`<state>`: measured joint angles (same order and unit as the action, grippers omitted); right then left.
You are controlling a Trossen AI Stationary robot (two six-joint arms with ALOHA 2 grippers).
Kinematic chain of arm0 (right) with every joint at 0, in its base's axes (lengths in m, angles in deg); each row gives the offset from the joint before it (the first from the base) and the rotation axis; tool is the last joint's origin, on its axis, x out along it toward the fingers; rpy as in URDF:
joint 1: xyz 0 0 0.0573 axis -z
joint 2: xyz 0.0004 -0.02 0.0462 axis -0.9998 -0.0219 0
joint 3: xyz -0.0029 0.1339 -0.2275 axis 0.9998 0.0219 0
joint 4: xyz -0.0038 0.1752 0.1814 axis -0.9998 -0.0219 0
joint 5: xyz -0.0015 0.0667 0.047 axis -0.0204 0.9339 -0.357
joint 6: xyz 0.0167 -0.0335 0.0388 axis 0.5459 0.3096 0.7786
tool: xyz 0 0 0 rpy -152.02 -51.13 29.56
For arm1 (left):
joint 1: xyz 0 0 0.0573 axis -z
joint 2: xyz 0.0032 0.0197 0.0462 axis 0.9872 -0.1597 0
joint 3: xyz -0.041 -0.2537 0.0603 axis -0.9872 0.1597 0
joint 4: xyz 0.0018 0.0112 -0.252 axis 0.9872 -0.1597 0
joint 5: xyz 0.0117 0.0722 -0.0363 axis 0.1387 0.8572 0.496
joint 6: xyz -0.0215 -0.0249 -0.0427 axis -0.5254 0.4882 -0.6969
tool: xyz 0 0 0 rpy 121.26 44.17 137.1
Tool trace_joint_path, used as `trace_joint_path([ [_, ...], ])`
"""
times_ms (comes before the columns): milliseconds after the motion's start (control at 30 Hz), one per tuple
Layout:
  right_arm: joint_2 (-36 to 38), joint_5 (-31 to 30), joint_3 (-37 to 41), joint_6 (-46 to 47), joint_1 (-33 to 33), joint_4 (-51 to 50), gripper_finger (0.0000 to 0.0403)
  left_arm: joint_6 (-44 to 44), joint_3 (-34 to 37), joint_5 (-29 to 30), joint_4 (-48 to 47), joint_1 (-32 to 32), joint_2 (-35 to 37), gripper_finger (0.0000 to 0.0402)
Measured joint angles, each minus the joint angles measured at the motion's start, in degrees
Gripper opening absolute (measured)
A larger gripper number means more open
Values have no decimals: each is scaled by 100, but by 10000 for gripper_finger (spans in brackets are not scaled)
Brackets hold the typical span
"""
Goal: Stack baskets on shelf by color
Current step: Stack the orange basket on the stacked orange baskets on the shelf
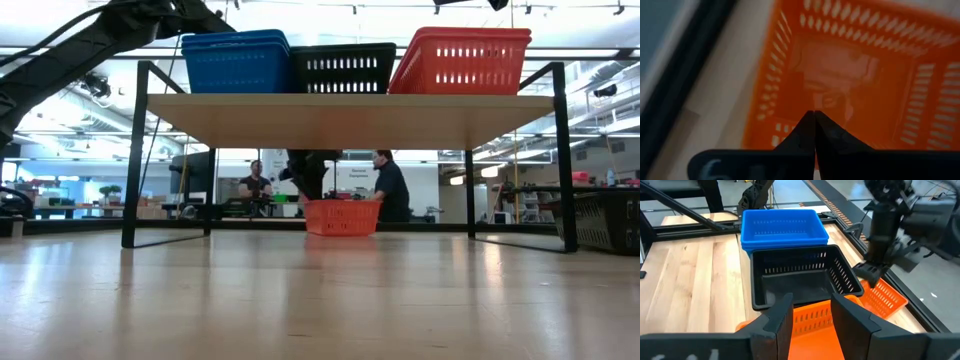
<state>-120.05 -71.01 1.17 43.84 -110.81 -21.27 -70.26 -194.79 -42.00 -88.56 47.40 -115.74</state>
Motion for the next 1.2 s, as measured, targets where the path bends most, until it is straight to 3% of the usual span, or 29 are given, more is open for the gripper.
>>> trace_joint_path([
  [400, 0, 2, -2, 20, 0, -4, 139, -209, -874, -26, -979, -43, 38, 5],
  [700, 0, 2, -1, 48, 0, -4, 139, 142, -869, 215, -1347, 27, 34, 104],
  [933, 0, 2, -2, 33, 0, -7, 139, 1713, -867, 114, -1659, 232, 34, 173],
  [1200, 0, 2, -2, 31, 0, -134, 139, 3699, -867, 282, -1708, 444, 33, 183],
])
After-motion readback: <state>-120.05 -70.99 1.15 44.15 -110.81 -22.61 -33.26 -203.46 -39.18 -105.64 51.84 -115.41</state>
